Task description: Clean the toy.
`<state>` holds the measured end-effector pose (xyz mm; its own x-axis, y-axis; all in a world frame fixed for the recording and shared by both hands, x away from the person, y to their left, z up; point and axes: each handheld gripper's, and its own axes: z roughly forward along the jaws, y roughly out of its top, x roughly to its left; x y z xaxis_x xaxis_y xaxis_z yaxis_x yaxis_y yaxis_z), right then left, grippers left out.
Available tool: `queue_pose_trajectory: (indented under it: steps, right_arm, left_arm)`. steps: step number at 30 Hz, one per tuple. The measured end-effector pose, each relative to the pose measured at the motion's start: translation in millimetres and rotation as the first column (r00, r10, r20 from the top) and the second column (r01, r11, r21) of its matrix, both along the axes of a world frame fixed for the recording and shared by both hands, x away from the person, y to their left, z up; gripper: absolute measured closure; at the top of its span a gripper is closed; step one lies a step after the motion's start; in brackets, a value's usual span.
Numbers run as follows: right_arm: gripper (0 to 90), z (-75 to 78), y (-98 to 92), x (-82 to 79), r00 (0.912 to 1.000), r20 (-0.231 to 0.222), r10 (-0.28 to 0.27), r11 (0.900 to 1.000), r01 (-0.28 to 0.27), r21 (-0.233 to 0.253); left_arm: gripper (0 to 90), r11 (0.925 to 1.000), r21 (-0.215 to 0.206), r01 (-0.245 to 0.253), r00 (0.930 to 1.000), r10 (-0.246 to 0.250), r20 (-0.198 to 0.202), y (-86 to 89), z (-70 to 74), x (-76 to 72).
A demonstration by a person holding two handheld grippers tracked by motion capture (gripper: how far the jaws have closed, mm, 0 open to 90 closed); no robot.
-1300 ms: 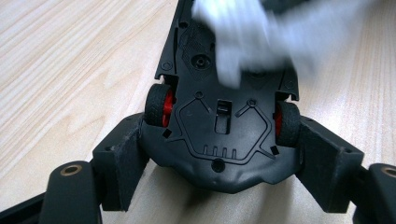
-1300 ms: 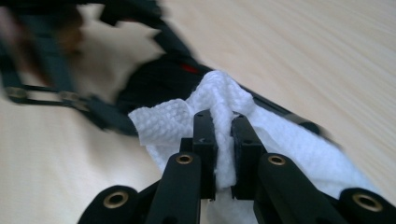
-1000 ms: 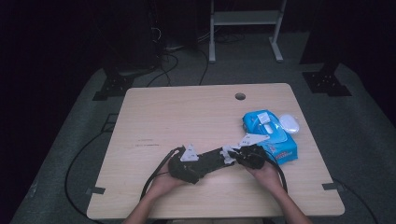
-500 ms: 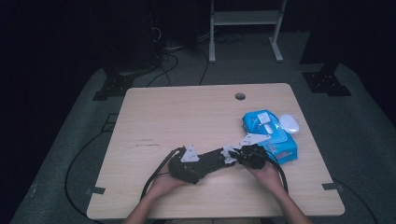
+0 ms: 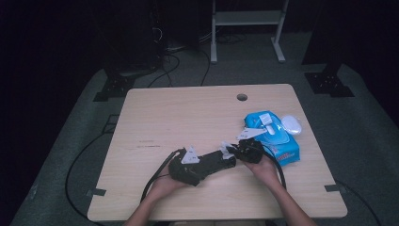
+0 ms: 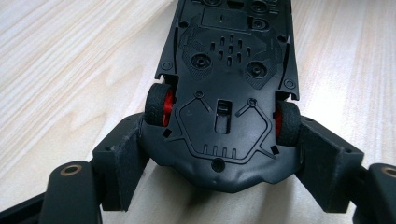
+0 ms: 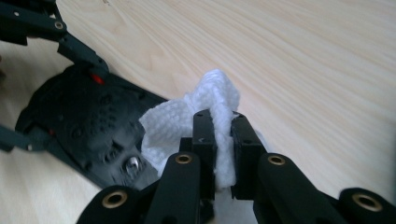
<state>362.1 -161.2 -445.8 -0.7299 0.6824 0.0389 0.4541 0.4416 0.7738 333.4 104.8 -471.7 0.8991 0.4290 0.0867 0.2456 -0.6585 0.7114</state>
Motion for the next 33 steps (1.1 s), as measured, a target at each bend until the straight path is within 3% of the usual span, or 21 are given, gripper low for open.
queue_pose_trajectory:
  steps: [6, 10, 14, 22, 25, 28, 29, 33]
  right_arm:
    - [82.2, -3.9, -16.6, -19.6, 0.9997, -0.011, 0.023, 0.999, -0.023, -0.045]
    - [82.2, -4.9, -21.7, -32.5, 0.998, -0.038, 0.051, 0.998, -0.052, -0.026]
    - [82.3, -4.1, -18.1, -33.0, 0.9977, -0.035, 0.059, 0.998, -0.059, -0.022]
    - [82.4, 0.6, 18.5, -29.0, 0.9918, -0.027, 0.125, 0.992, -0.125, 0.006]
    - [82.3, -1.6, 47.4, -30.5, 0.9819, -0.026, 0.188, 0.982, -0.187, 0.014]
    - [82.1, -2.0, 60.3, -30.0, 0.9786, -0.009, 0.205, 0.979, -0.205, 0.004]
    - [82.2, -1.5, 68.2, -27.0, 0.9807, 0.017, 0.195, 0.981, -0.195, -0.014]
    - [82.3, 0.3, 66.1, -16.2, 0.9894, 0.038, 0.14, 0.99, -0.139, -0.03]
  left_arm:
    - [24.0, 1.0, 0.008, -0.001, 1.0, 0.001, 0.003, -1.6, 0.0, 0.3]
    - [24.1, 1.0, 0.006, -0.008, 1.0, 0.008, 0.003, -2.0, -0.1, 0.7]
    - [24.0, 0.9999, 0.009, -0.009, 0.9999, 0.008, 0.008, -2.5, 0.0, 0.4]
    - [24.0, 0.9999, 0.011, -0.006, 0.9999, 0.006, 0.011, -5.7, -0.1, 0.0]
    - [24.0, 0.9999, 0.013, -0.003, 0.9999, 0.003, 0.013, -7.3, -0.2, -0.7]
    - [24.0, 0.9999, 0.015, -0.003, 0.9999, 0.003, 0.016, -7.6, -0.4, -1.3]
    - [24.1, 0.9998, 0.017, -0.002, 0.9998, 0.001, 0.02, -7.5, -0.3, -1.2]
    - [24.0, 0.9999, 0.013, 0.0, 0.9998, -0.001, 0.019, -7.1, -0.5, -0.6]
